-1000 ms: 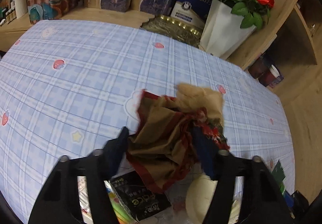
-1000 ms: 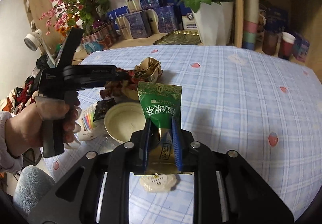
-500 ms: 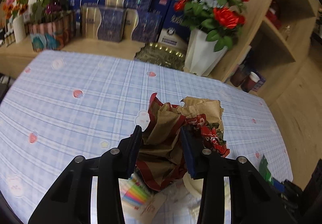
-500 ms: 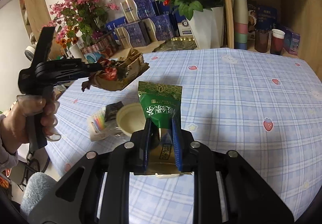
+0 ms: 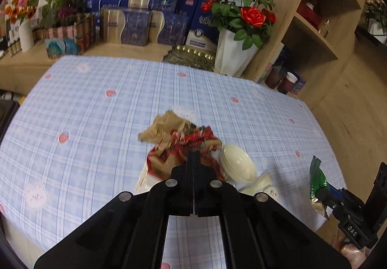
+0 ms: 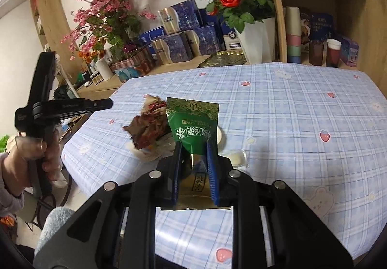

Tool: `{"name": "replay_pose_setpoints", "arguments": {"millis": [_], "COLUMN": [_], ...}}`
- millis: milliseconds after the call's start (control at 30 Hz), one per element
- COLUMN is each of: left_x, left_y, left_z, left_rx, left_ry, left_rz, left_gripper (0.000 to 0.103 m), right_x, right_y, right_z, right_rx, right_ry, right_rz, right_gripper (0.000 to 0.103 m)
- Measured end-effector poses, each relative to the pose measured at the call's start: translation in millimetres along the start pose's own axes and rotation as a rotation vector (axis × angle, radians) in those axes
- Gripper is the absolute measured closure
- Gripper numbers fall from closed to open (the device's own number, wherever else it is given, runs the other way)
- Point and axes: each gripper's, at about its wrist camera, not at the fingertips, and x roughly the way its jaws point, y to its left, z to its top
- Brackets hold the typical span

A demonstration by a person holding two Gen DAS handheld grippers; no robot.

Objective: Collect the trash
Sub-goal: 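Lift the wrapping paper with the left tool and carry it over the bin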

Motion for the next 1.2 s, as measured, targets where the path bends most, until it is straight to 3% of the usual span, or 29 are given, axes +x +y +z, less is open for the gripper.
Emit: {"name": "replay_pose_setpoints", "arguments": {"millis": [33, 67, 100, 133, 200, 333, 467, 533, 633, 700, 767, 867, 967, 1200], "left_x": [-0.3, -0.1, -0.9, -1.3, 9.5, 35.2, 67.4, 83.2, 96.4, 102.5, 99.3, 88.1, 74.7, 22.6], "left_y": [5.2, 11.4, 16.3, 20.7, 17.3, 3.5, 0.5, 6.6, 18.8, 22.8, 18.1, 5.5, -0.1, -7.6], "left_z": [-1.0, -2.0, -3.2, -6.2, -8.2, -12.6, -8.2, -4.2, -1.0, -1.6, -2.1, -1.1, -4.5, -14.9], "left_rx": [-0.023, -0.053, -0.076, -0.095, -0.067, 0.007, -0.030, -0.086, -0.179, -0.208, -0.167, -0.076, -0.030, 0.053], "left_ry": [-0.002, -0.006, -0.019, -0.035, 0.003, 0.061, 0.111, 0.133, 0.149, 0.165, 0.151, 0.140, 0.125, 0.073], "left_rz": [-0.001, -0.012, -0.016, -0.017, -0.019, 0.015, 0.033, 0.083, 0.072, 0.029, 0.012, 0.033, 0.025, 0.005], "left_gripper": [0.076, 0.034, 0.025, 0.025, 0.023, 0.009, 0.008, 0.007, 0.007, 0.022, 0.037, 0.049, 0.055, 0.056], "right_x": [-2.4, -4.1, -5.2, -5.7, -4.5, 5.1, 12.0, 14.2, 18.2, 19.6, 19.6, 17.9, 12.8, -4.2], "right_y": [3.2, 5.4, 6.7, 7.9, 8.3, 4.5, -0.7, -4.7, -13.1, -17.8, -21.6, -23.6, -22.7, -10.3], "right_z": [-1.3, -2.4, -3.2, -4.7, -7.2, -11.2, -11.5, -11.4, -12.4, -13.6, -14.4, -15.5, -16.1, -17.4], "right_rx": [-0.008, -0.011, -0.009, -0.006, -0.003, 0.011, 0.014, 0.019, 0.036, 0.048, 0.058, 0.071, 0.081, 0.074], "right_ry": [-0.002, -0.004, -0.005, -0.004, 0.000, 0.023, 0.037, 0.041, 0.051, 0.055, 0.055, 0.051, 0.036, 0.004], "right_rz": [0.000, 0.002, 0.004, 0.008, 0.009, 0.010, 0.007, 0.004, -0.005, -0.008, -0.010, -0.008, -0.001, 0.013], "right_gripper": [0.080, 0.080, 0.080, 0.080, 0.080, 0.080, 0.080, 0.080, 0.080, 0.080, 0.080, 0.080, 0.080, 0.080]}}
